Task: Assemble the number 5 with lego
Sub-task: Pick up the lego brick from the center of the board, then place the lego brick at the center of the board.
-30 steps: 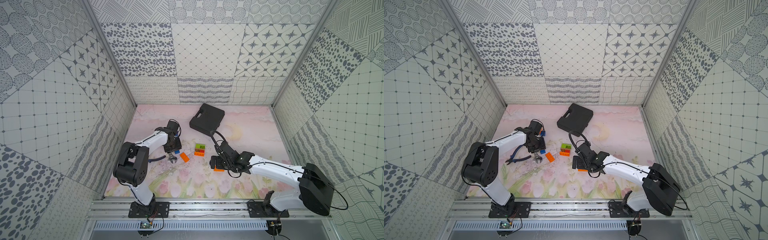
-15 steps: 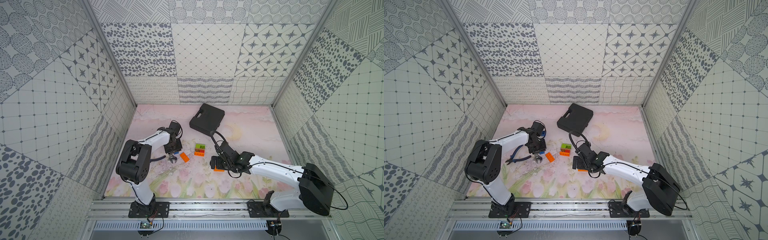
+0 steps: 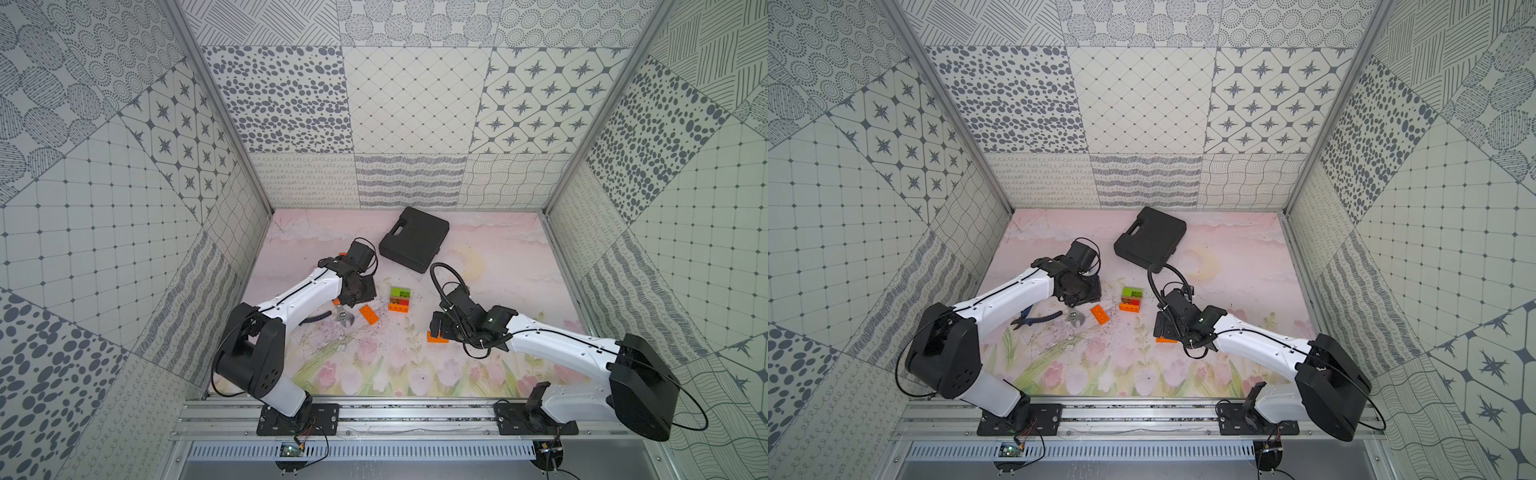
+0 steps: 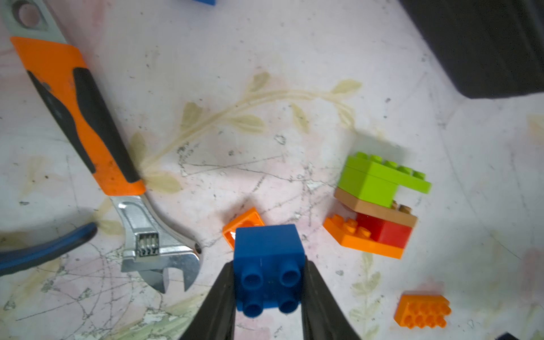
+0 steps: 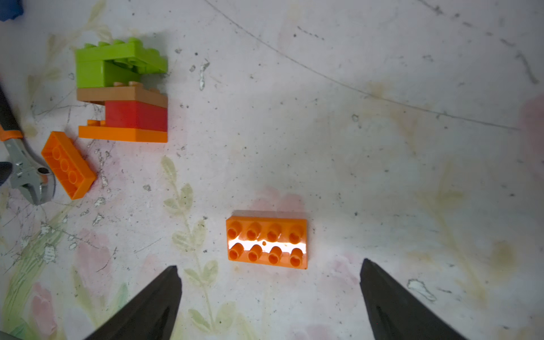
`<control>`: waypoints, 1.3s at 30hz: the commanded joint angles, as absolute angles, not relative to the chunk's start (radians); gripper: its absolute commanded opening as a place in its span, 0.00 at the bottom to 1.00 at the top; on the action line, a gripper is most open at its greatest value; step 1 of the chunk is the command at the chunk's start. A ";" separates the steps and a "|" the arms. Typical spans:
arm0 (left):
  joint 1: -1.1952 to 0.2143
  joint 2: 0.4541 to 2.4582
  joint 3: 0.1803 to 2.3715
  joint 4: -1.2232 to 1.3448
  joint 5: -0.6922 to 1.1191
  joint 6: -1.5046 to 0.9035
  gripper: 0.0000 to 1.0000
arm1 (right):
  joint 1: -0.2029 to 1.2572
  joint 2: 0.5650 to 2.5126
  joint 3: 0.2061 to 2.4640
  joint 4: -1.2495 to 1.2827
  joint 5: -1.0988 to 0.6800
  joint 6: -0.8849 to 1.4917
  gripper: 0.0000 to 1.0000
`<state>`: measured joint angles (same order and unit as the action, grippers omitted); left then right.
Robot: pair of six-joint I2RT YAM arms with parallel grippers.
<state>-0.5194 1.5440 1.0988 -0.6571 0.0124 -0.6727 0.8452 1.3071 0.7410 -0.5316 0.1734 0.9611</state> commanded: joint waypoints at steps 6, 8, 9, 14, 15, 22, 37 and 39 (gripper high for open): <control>-0.819 1.474 1.068 -0.667 -0.003 -0.853 0.25 | 0.768 1.244 0.664 -0.568 0.189 1.039 0.99; -0.867 1.501 1.078 -0.652 -0.010 -0.883 0.24 | 0.758 1.243 0.668 -0.595 0.198 1.041 0.99; -0.886 1.521 1.086 -0.639 -0.003 -0.903 0.23 | 0.754 1.243 0.671 -0.607 0.204 1.040 0.99; -0.976 1.622 1.147 -0.606 0.007 -0.927 0.23 | 0.733 1.229 0.656 -0.606 0.185 1.025 0.99; -0.983 1.647 1.164 -0.613 0.011 -0.925 0.23 | 0.728 1.223 0.646 -0.595 0.177 1.022 0.99; -1.017 1.765 1.254 -0.630 0.006 -0.916 0.23 | 0.701 1.130 0.558 -0.487 0.118 1.013 0.99; -1.040 1.894 1.393 -0.690 0.000 -0.894 0.22 | 0.666 1.064 0.500 -0.498 0.120 1.024 0.99; -1.049 1.897 1.406 -0.693 -0.007 -0.879 0.21 | 0.662 1.056 0.497 -0.513 0.134 1.039 0.99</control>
